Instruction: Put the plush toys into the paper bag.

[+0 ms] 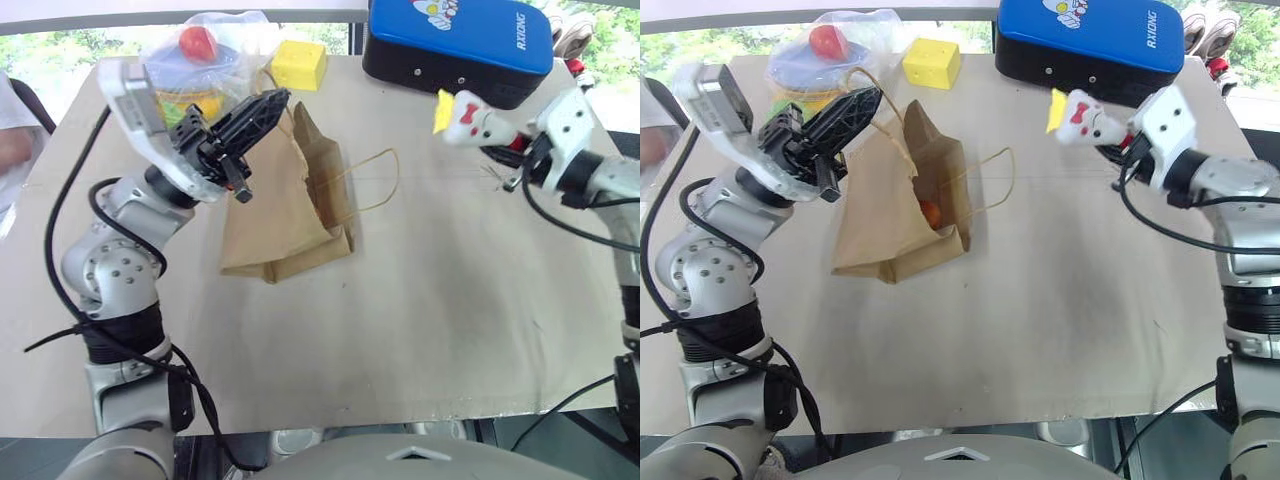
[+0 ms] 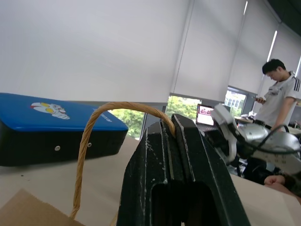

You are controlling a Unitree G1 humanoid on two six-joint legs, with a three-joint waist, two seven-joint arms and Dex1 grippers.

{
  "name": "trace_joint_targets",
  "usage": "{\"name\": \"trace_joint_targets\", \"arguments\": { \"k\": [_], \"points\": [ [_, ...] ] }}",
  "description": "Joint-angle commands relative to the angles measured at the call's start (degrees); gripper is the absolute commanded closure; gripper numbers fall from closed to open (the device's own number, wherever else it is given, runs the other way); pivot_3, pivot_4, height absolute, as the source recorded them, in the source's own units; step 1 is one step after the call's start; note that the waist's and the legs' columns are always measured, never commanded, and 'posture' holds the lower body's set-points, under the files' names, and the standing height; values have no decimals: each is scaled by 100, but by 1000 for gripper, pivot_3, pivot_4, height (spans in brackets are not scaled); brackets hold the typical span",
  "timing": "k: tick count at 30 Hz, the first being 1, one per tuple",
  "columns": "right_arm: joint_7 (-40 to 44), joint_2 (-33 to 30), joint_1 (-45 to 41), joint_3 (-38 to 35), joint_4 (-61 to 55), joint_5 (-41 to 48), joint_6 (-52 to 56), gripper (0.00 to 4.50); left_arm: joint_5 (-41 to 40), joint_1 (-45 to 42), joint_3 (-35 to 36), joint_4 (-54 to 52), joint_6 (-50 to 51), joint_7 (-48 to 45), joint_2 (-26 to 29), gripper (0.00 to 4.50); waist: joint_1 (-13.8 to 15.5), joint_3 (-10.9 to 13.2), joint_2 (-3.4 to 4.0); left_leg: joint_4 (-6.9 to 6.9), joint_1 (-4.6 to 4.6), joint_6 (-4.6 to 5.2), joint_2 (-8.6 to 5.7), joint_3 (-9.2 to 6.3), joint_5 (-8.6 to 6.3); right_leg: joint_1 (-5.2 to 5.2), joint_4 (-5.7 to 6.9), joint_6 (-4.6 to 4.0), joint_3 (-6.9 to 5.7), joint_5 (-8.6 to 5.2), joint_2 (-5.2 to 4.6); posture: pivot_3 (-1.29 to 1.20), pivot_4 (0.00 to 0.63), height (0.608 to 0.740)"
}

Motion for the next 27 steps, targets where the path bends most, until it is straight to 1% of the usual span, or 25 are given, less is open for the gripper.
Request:
{"name": "trace_joint_targets", "arguments": {
  "k": [1,5,10,12,14,18,20,22,26,27],
  "points": [
    [385,-80,-626,191,-383,86,-159,4413,-199,-43,58,-105,13,-126,37,4500,-15,1,2,0,0,0,0,0,0,0,0,0,0,0,0,0,150,740],
    [919,21,-1097,1078,-145,-473,-794,4413,-365,-73,-17,-174,139,-193,40,4500,-24,1,1,-1,2,0,3,-6,0,0,1,-1,-5,-1,3,0,150,740],
    [1503,302,-1688,2117,679,-1319,-2109,4413,-427,-97,-2,-112,211,-334,145,4500,-13,2,2,4,-3,0,1,-3,0,0,-1,0,-4,0,-1,0,150,740],
    [1666,564,-1948,2442,1051,-1536,-2541,4413,-418,-83,-3,-107,199,-354,158,4500,-15,2,2,4,-3,0,1,-4,0,0,0,-1,-5,0,-1,0,150,740],
    [1781,766,-2140,2633,1360,-1697,-2911,4413,-415,-77,-13,-114,187,-356,159,4500,-28,2,2,4,-3,0,1,-5,0,-1,1,-1,-6,0,-1,0,150,740],
    [1819,1504,-2726,3080,2224,-2129,-3468,4413,-395,-38,-77,-232,162,-293,114,4500,-33,2,3,4,-1,0,3,-6,0,-1,5,-2,-6,0,0,0,150,740],
    [1881,1805,-2989,3139,2634,-2172,-3662,4413,-379,-12,-106,-259,164,-303,117,4500,-40,3,4,4,0,0,3,-6,0,-1,9,-3,-6,1,0,0,150,740],
    [2051,2051,-3204,3289,3081,-2249,-4087,4413,-345,11,-167,-273,153,-347,103,4500,-35,3,4,4,-1,-1,3,-8,0,-2,10,-3,-8,1,-1,0,150,740],
    [2203,2519,-3481,3421,3667,-2318,-4583,4413,-285,-3,-271,-264,103,-406,60,4500,0,2,4,4,-2,-1,1,-9,0,0,9,-3,-11,1,-7,0,150,740],
    [2291,2605,-3549,3531,3753,-2413,-4718,4081,-276,-17,-296,-263,74,-388,25,4500,-5,3,4,4,-2,-1,0,-8,0,0,9,-3,-11,1,-8,0,150,740]
  ]
}}
